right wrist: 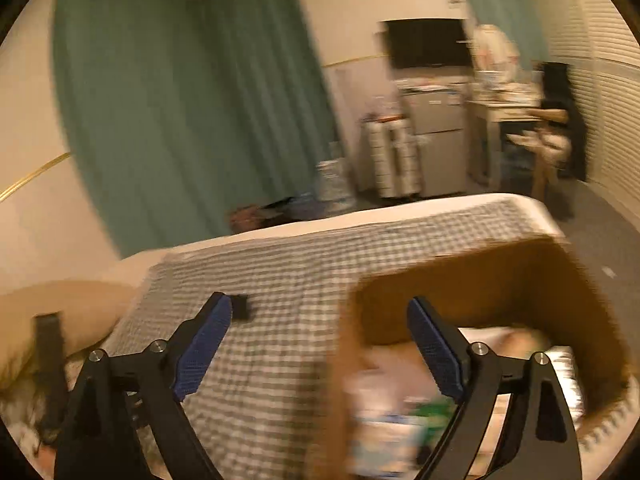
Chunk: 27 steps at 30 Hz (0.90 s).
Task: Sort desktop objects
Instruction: 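Move both tools back from the box to the bed, then grasp the black round case with the right tool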
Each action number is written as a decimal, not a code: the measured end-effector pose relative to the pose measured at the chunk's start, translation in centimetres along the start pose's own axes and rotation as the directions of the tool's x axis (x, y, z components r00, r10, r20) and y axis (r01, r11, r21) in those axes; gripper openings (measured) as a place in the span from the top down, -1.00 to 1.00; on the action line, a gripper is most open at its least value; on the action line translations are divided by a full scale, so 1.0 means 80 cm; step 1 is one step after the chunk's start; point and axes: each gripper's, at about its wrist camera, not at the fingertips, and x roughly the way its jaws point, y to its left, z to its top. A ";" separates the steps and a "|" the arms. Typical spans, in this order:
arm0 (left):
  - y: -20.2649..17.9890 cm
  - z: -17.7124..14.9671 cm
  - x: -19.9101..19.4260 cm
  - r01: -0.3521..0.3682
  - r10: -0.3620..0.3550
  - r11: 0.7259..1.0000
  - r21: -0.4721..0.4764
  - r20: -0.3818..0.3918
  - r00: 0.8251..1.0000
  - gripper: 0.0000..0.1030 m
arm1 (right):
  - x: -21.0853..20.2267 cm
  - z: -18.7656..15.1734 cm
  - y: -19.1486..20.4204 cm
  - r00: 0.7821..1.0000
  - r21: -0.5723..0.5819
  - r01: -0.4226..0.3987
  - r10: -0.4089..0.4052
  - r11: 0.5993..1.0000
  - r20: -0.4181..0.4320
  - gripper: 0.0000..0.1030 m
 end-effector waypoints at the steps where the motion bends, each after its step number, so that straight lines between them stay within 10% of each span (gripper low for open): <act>1: 0.020 0.000 0.000 -0.024 0.024 1.000 -0.016 0.002 1.000 -0.30 | 0.016 -0.004 0.020 0.999 -0.014 -0.041 0.041 0.999 -0.019 -0.74; 9: 0.136 0.011 0.048 -0.220 0.224 0.973 -0.072 0.044 0.974 -0.38 | 0.151 -0.041 0.098 0.982 -0.031 -0.111 0.105 0.993 -0.156 -0.74; 27: 0.178 0.071 0.195 -0.212 0.211 0.977 -0.012 0.171 0.962 -0.49 | 0.402 -0.070 0.111 0.949 -0.023 -0.054 0.044 0.998 -0.311 -0.74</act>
